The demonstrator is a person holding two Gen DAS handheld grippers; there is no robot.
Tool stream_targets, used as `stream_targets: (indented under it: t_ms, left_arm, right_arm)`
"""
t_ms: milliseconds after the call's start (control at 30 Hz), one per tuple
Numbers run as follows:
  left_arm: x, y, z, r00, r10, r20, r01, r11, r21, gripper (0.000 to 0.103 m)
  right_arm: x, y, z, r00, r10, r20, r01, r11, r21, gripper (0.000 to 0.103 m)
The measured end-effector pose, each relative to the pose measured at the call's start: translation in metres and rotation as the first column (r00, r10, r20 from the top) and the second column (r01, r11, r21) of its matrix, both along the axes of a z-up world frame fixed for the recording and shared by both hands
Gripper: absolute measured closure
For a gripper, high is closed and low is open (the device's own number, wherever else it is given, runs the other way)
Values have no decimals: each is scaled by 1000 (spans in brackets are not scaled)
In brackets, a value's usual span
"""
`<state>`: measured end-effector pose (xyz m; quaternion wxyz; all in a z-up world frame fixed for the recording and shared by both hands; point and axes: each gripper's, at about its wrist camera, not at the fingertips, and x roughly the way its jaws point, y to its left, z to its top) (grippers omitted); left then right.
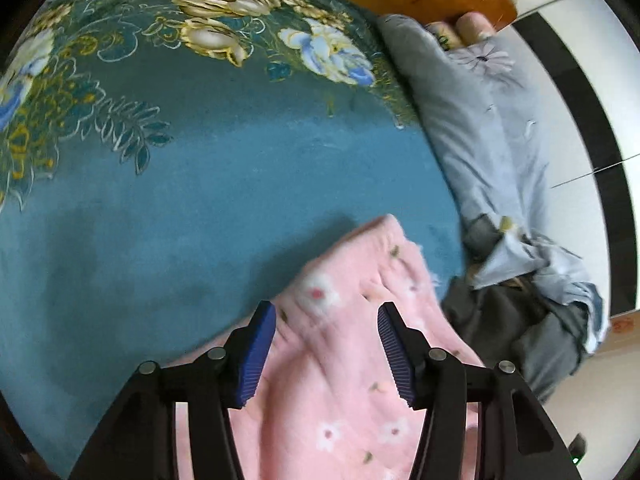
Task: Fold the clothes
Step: 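Grasp the pink garment edge with the left gripper while the right gripper grasps another edge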
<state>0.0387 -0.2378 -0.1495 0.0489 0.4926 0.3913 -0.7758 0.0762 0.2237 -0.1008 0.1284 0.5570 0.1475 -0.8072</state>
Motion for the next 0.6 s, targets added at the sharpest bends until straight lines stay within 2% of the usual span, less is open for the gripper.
stream_targets:
  t_ms: [33, 133, 167, 233, 300, 333, 367, 433, 500, 600]
  left_arm:
    - [5, -1, -1, 1000, 3, 12, -2, 1000, -29, 46]
    - [24, -10, -1, 998, 44, 46, -37, 989, -143, 46]
    - [35, -16, -3, 996, 75, 54, -65, 983, -170, 46]
    - [59, -30, -11, 989, 128, 80, -113, 979, -173, 46]
    - [77, -38, -23, 980, 163, 115, -146, 978, -146, 46]
    - [86, -42, -30, 974, 182, 134, -164, 978, -132, 46]
    - [93, -43, -36, 970, 197, 143, -184, 978, -102, 46]
    - [106, -44, -50, 962, 225, 154, -224, 974, -24, 46]
    - [114, -38, -59, 959, 240, 148, -249, 967, 46, 46]
    - [118, -26, -66, 959, 241, 146, -258, 960, 112, 46]
  right_arm:
    - [8, -1, -9, 999, 22, 30, -23, 1000, 21, 99]
    - [7, 16, -32, 992, -102, 77, 103, 995, -9, 99]
    - [4, 22, -31, 989, -133, 72, 135, 991, -22, 99]
    - [-2, 29, -27, 983, -172, 57, 174, 984, -32, 98]
    - [-10, 23, -16, 985, -166, 36, 166, 986, -4, 93]
    - [-15, 15, -7, 988, -156, 19, 156, 988, 12, 81]
    - [-21, 7, 1, 990, -140, 4, 140, 990, -8, 61]
    - [-31, -23, 18, 997, -76, -23, 73, 991, -116, 41]
    - [-47, -61, 21, 999, 13, -41, -21, 978, -209, 41]
    - [-77, -124, -1, 991, 132, 20, -120, 946, -302, 41]
